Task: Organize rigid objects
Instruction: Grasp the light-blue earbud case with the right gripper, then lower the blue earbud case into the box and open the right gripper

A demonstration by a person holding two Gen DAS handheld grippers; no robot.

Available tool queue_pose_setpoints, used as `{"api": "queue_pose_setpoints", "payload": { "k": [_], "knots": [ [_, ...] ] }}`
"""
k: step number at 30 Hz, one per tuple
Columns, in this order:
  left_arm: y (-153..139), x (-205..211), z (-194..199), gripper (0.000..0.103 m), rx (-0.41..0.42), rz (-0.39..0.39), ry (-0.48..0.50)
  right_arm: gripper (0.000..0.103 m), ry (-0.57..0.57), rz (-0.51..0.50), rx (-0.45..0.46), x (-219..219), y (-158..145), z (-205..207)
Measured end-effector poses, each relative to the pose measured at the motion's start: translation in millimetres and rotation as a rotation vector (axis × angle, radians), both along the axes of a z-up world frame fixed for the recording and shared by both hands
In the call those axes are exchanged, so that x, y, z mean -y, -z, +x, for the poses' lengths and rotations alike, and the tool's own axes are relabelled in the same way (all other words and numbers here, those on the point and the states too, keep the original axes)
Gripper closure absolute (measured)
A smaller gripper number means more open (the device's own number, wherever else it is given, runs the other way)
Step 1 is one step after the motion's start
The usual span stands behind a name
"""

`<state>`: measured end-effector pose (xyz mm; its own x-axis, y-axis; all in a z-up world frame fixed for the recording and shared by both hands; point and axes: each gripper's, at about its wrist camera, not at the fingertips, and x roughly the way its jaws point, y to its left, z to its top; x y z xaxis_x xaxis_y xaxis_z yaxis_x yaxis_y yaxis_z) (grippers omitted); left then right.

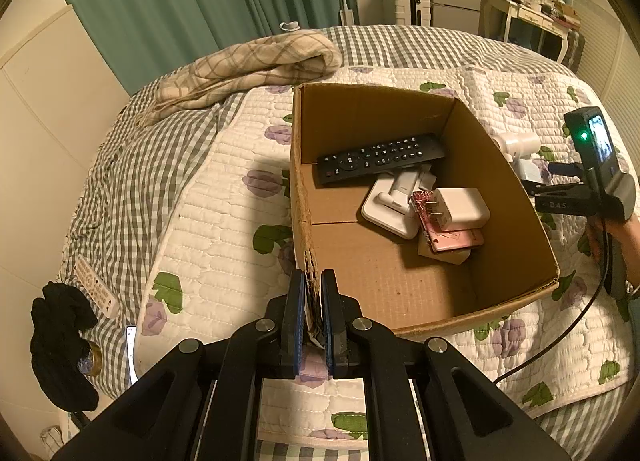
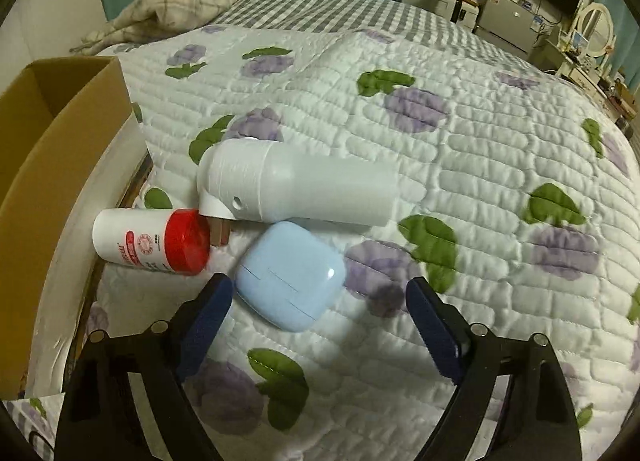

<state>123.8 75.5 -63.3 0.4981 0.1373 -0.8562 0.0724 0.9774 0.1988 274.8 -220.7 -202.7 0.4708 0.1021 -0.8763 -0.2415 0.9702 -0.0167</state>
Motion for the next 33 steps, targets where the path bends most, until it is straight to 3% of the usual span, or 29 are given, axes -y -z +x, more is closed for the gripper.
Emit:
{"api": "queue_pose_setpoints", "payload": {
  "k": [2, 3, 11, 21, 33],
  "knots": [
    [0, 0, 0, 0.096, 0.0, 0.0, 0.001, 0.018, -0.005, -0.003, -0.007, -3, 3, 3],
    [0, 0, 0, 0.096, 0.0, 0.0, 0.001, 0.026, -0.01, -0.004, -0.015, -4, 5, 4],
    [0, 0, 0, 0.096, 0.0, -0.001, 0.002, 0.044, -0.016, 0.001, -0.012, -8, 4, 8],
    [0, 0, 0, 0.096, 0.0, 0.002, -0.001, 0.045, -0.008, 0.007, 0.011, -6, -4, -4],
    [-1, -4, -1, 0.096, 0.007, -0.015, 0.005, 0.045, -0.041, 0.003, 0.183, -2, -80, -37]
  ]
}}
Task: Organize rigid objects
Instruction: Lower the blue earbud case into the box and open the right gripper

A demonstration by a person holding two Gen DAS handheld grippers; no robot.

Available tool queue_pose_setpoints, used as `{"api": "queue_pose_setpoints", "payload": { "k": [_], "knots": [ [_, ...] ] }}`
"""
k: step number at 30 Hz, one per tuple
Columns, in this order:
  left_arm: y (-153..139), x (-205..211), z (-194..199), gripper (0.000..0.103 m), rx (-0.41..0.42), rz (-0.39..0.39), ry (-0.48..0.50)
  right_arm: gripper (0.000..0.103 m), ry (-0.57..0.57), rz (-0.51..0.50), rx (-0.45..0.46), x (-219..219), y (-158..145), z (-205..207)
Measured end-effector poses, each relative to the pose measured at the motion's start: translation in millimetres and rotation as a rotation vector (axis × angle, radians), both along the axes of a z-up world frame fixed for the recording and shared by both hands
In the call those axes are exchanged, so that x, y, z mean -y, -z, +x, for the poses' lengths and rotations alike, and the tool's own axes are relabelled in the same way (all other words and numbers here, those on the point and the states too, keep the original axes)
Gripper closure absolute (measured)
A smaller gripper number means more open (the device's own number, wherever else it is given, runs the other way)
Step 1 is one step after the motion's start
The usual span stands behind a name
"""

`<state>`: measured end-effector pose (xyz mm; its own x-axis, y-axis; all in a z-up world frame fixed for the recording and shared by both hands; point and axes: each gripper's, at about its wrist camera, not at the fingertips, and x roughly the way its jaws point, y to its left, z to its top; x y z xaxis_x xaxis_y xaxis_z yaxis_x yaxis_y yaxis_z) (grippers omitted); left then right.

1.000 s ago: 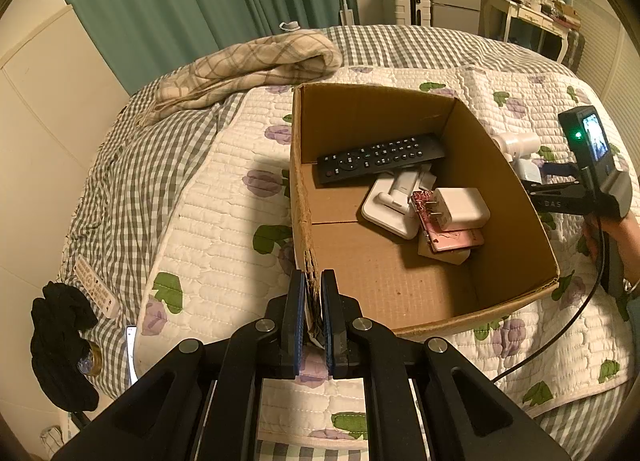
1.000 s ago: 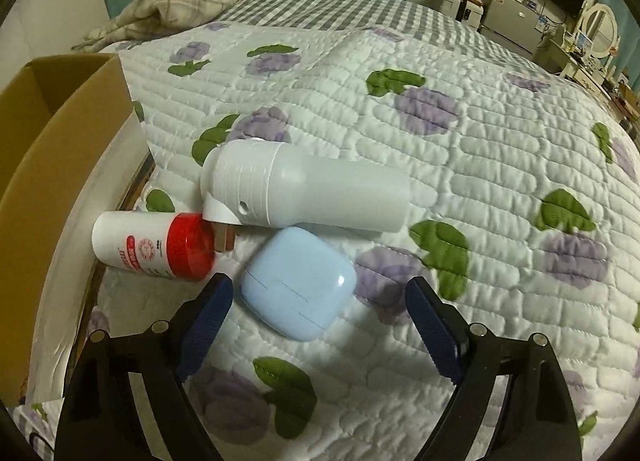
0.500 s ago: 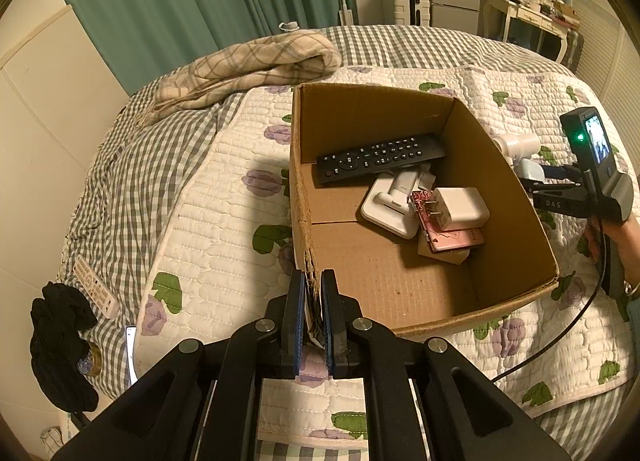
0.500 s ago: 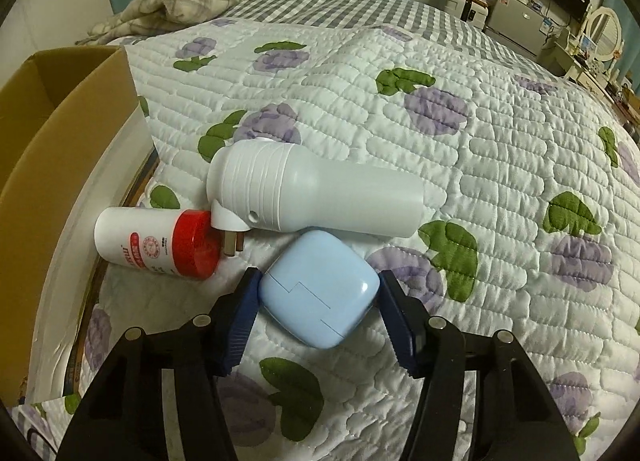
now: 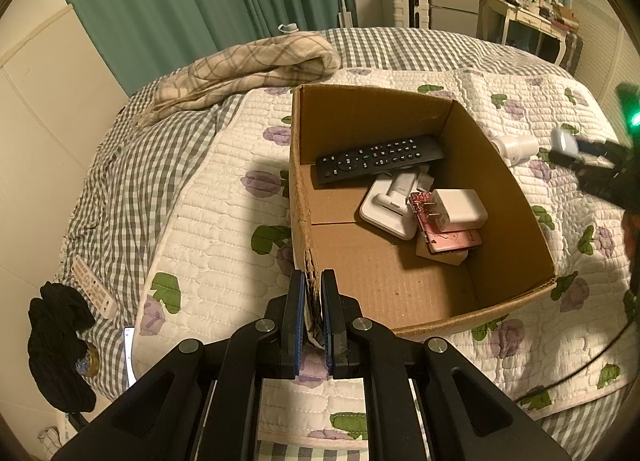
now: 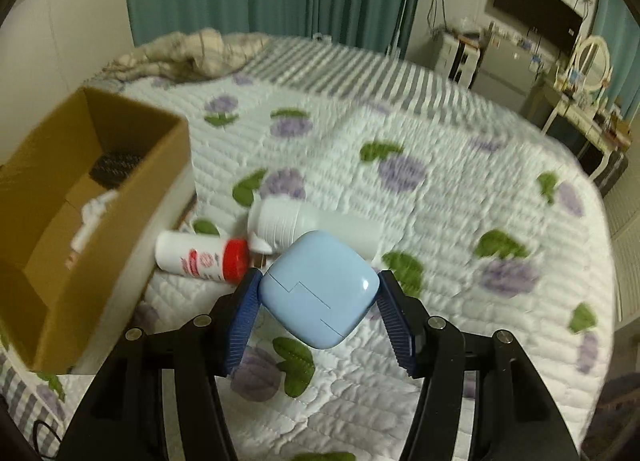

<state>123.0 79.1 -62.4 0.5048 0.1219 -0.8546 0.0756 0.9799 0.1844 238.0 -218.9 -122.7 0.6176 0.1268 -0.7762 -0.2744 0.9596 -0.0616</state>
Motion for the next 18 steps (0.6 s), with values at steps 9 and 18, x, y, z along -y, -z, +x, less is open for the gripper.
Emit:
{"api": "queue_pose_setpoints", "payload": {
  "k": [9, 18],
  "knots": [
    [0, 0, 0, 0.096, 0.004, -0.01, 0.005, 0.045, -0.128, 0.071, 0.189, -47, -103, -18],
    [0, -1, 0, 0.096, 0.006, -0.023, 0.006, 0.045, -0.327, 0.109, 0.173, -133, -105, -33]
  ]
}}
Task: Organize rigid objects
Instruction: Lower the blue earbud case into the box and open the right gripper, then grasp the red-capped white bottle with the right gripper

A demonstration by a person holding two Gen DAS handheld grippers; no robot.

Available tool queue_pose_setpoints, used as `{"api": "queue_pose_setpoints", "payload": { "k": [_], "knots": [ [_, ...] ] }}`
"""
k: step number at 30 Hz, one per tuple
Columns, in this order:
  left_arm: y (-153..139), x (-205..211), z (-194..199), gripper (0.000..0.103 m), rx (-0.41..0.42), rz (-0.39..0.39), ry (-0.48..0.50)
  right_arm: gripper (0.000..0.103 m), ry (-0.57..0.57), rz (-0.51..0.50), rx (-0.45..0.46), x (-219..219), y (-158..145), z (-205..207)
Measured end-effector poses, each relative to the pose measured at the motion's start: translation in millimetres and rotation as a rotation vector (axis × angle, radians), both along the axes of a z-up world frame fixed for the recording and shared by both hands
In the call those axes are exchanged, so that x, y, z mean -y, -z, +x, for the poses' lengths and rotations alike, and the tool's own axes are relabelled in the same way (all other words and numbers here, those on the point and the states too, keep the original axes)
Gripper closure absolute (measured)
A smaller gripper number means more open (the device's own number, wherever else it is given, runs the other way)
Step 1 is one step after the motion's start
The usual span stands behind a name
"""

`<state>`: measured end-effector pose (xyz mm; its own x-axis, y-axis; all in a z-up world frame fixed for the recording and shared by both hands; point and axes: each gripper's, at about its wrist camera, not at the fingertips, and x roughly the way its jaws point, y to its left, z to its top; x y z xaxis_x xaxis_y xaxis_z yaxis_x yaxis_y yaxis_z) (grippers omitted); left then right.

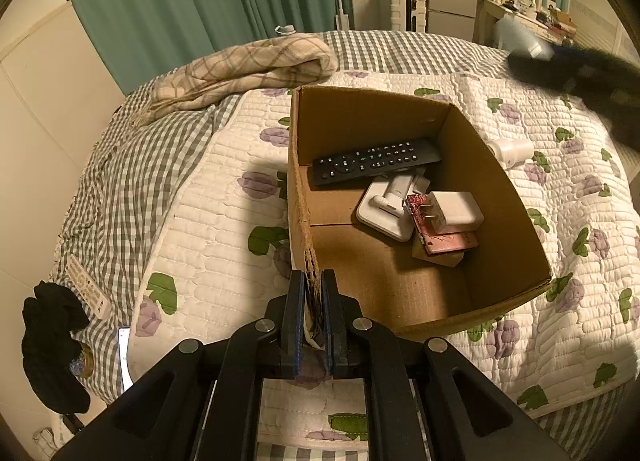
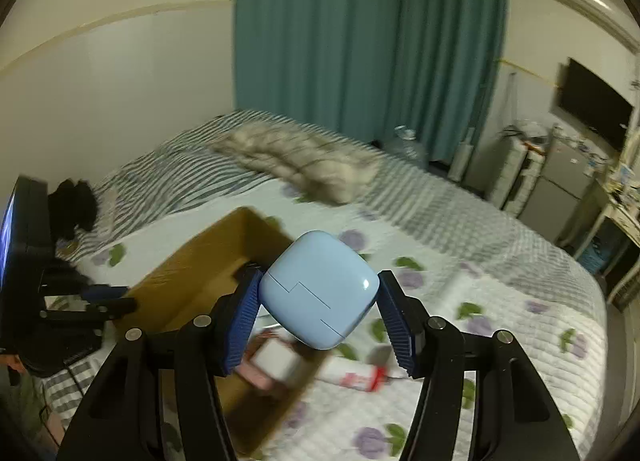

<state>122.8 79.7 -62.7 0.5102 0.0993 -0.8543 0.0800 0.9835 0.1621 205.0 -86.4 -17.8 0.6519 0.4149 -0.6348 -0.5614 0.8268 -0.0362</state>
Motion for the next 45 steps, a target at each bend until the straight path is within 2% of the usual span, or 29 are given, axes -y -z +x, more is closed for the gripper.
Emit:
{"api": "queue_pose_setpoints", "payload": {
  "k": [7, 10, 16, 21, 29, 32, 36, 39, 45],
  "knots": [
    [0, -1, -1, 0.096, 0.006, -0.009, 0.008, 0.045, -0.085, -0.041, -0.122, -49, 56, 6],
    [0, -1, -1, 0.096, 0.007, -0.012, 0.013, 0.045, -0.093, -0.072, -0.157, -57, 77, 10],
    [0, -1, -1, 0.096, 0.01, -0.015, 0.018, 0.045, -0.099, -0.096, -0.202, -65, 99, 14],
    [0, -1, -1, 0.096, 0.009, -0.015, 0.016, 0.045, -0.101, -0.104, -0.216, -67, 106, 15],
    [0, -1, -1, 0.096, 0.008, -0.009, 0.015, 0.044, -0.105, -0.065, -0.205, -59, 98, 11],
    [0, -1, -1, 0.096, 0.006, -0.007, 0.015, 0.02, -0.089, -0.03, -0.154, -47, 82, 7],
    [1, -1, -1, 0.096, 0.003, 0.001, 0.013, 0.02, -0.043, 0.013, -0.084, -18, 49, 5],
    [1, -1, -2, 0.096, 0.004, 0.003, 0.009, 0.015, 0.02, 0.031, -0.034, 15, 25, 8],
    [2, 1, -1, 0.096, 0.001, 0.007, 0.003, 0.014, 0.147, -0.01, 0.004, 75, 12, 22]
  ]
}}
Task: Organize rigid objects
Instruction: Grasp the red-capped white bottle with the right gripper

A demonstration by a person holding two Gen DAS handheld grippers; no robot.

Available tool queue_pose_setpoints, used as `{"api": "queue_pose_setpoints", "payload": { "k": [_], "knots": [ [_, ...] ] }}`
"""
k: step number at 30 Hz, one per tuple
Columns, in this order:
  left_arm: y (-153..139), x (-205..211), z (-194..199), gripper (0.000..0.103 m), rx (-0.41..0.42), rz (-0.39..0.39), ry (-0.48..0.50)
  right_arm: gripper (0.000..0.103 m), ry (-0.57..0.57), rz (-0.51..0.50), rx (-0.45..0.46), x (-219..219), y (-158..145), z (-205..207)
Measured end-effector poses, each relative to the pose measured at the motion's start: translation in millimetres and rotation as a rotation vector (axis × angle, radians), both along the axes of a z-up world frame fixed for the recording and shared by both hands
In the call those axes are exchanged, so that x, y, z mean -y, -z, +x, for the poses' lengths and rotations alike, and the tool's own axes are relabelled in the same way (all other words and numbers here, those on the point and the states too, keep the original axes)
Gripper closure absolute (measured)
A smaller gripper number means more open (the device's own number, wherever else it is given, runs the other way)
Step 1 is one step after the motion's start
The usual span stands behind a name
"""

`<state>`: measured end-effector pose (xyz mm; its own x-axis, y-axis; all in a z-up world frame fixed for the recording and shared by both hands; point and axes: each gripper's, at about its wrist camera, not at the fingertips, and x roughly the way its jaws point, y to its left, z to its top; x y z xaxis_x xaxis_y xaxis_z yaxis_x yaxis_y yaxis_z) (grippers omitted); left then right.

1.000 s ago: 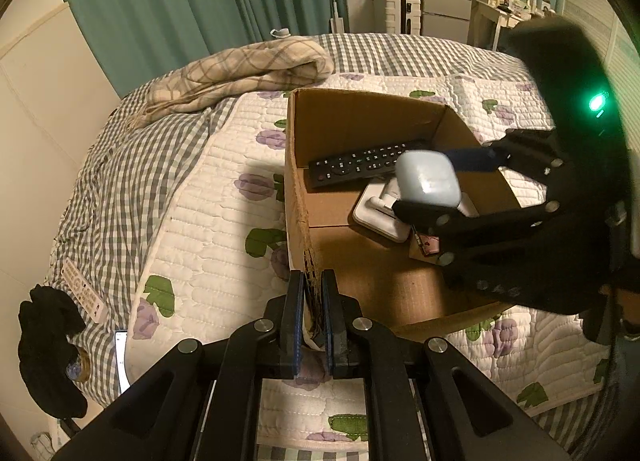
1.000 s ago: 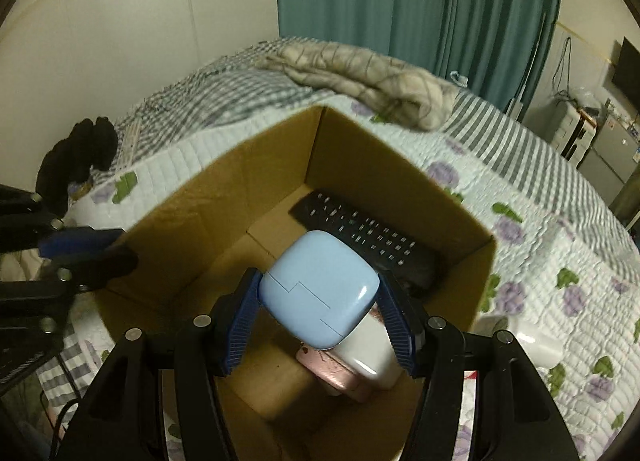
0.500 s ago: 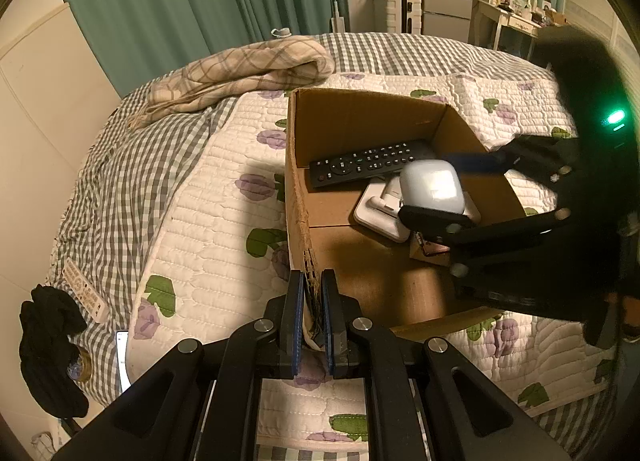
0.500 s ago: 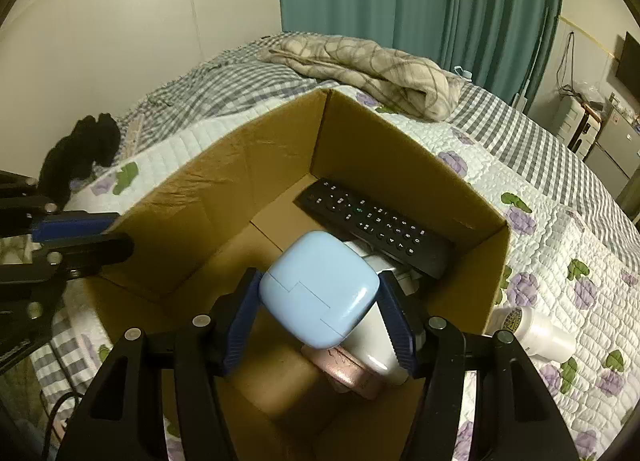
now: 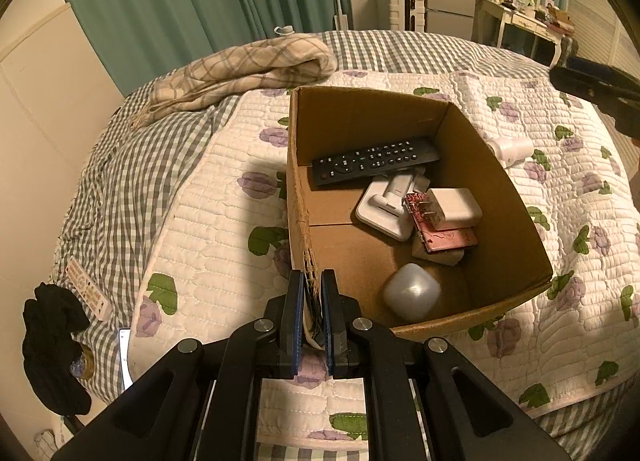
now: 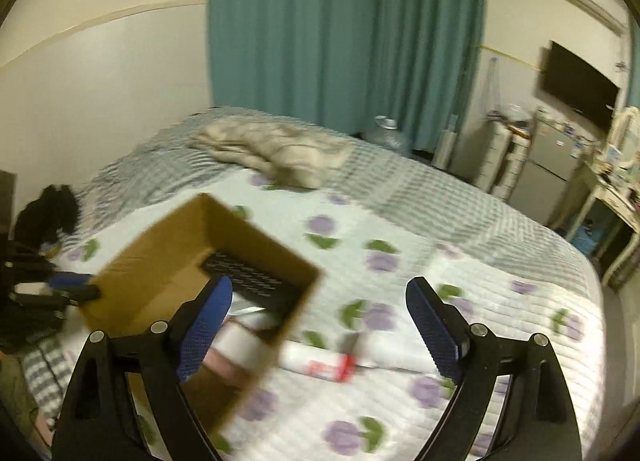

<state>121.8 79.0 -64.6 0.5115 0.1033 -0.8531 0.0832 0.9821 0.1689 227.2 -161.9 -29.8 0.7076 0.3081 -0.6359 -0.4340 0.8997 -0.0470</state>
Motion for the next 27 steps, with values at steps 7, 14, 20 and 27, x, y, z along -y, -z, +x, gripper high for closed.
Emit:
{"api": "queue_pose_setpoints", "payload": {
  "k": [7, 14, 20, 27],
  "knots": [
    [-1, 1, 1, 0.096, -0.004, 0.009, -0.005, 0.014, 0.062, -0.143, -0.065, 46, 42, 15],
    [-1, 5, 2, 0.096, -0.013, 0.033, -0.016, 0.014, -0.112, -0.282, -0.114, 24, 102, 7],
    [0, 6, 3, 0.096, -0.023, 0.04, -0.031, 0.014, -0.26, -0.383, -0.113, -6, 136, 11],
    [1, 6, 4, 0.096, -0.028, 0.045, -0.037, 0.017, -0.375, -0.421, -0.118, -32, 156, 27]
  ]
}}
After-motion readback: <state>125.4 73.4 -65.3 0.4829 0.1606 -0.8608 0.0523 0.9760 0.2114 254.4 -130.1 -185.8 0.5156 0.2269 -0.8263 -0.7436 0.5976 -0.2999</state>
